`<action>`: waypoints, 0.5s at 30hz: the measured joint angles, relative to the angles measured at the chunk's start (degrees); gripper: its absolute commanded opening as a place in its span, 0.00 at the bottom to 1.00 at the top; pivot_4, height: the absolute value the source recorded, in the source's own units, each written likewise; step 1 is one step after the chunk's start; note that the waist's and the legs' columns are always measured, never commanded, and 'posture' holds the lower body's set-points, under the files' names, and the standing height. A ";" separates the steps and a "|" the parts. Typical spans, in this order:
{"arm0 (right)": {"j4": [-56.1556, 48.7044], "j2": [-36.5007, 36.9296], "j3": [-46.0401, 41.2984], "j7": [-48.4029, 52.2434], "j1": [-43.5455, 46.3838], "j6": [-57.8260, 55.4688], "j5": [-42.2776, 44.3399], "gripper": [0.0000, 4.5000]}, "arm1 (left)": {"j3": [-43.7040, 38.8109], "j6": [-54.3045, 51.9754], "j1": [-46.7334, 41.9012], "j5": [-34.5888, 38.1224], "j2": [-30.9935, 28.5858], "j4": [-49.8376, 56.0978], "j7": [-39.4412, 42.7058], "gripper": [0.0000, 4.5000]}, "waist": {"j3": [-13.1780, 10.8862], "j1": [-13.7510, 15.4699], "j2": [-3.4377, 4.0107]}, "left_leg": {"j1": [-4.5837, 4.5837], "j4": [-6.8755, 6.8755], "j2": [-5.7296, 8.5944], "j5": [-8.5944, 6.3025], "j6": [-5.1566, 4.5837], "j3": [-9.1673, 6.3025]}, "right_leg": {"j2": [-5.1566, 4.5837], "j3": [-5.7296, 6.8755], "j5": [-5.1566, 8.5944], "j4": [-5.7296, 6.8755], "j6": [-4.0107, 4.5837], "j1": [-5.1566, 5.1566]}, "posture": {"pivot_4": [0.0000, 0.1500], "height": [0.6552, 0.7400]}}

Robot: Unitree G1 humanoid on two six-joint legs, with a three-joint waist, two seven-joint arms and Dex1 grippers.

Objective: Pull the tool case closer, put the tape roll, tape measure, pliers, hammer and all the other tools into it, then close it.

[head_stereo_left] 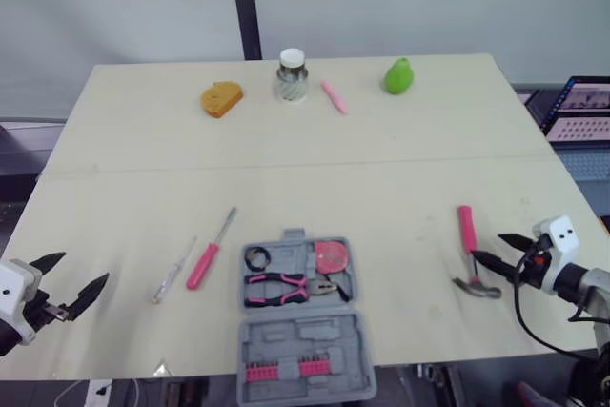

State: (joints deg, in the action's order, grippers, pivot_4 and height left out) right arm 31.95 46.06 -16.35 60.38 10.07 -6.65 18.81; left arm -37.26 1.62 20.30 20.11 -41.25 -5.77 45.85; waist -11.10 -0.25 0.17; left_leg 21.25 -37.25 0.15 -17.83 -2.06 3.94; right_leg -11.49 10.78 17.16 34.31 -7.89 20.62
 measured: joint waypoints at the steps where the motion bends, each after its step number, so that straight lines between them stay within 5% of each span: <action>1: -4.17 0.03 0.46 0.67 -1.07 -2.18 0.89 0.99 | 0.64 -1.58 0.99 0.23 0.00 2.60 0.17 1.00 | 0.00 -0.02 0.00 | -0.02 0.01 -0.02 -0.01 0.01 0.00 | 0.02 -0.06 0.00 -0.02 0.00 0.00 | 1.00 1.00; 6: -23.30 -0.74 5.30 1.71 -3.49 -11.50 4.09 0.99 | 5.96 -9.42 2.93 2.18 -0.01 13.92 1.29 1.00 | -0.02 0.21 0.03 | 0.00 -0.04 -0.10 -0.04 0.07 -0.03 | 0.08 -0.19 0.00 -0.16 0.01 0.00 | 1.00 1.00; 9: -30.96 -1.71 10.56 1.72 -4.34 -15.28 4.06 0.71 | 11.23 -13.70 3.96 2.40 -0.08 19.97 2.21 0.82 | -0.03 0.36 0.05 | 0.02 -0.02 -0.06 -0.05 0.06 -0.02 | 0.10 -0.19 0.00 -0.21 0.02 0.01 | 1.00 1.00; 15: -39.55 -1.70 21.65 2.94 -3.28 -17.34 0.94 0.03 | 24.43 -20.60 1.12 1.83 -0.07 25.34 3.14 0.13 | -0.03 0.93 0.06 | 0.08 -0.05 -0.08 -0.06 0.05 -0.05 | 0.28 -0.20 -0.01 -0.15 0.01 0.02 | 1.00 1.00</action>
State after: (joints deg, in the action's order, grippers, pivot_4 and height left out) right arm -7.60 44.36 5.30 63.33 6.79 -23.99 19.75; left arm -12.83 -18.98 21.42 21.94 -41.32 19.57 48.99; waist -11.14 0.68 0.23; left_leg 21.34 -37.30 0.06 -17.89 -2.01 3.90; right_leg -11.21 10.58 17.15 34.17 -7.88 20.64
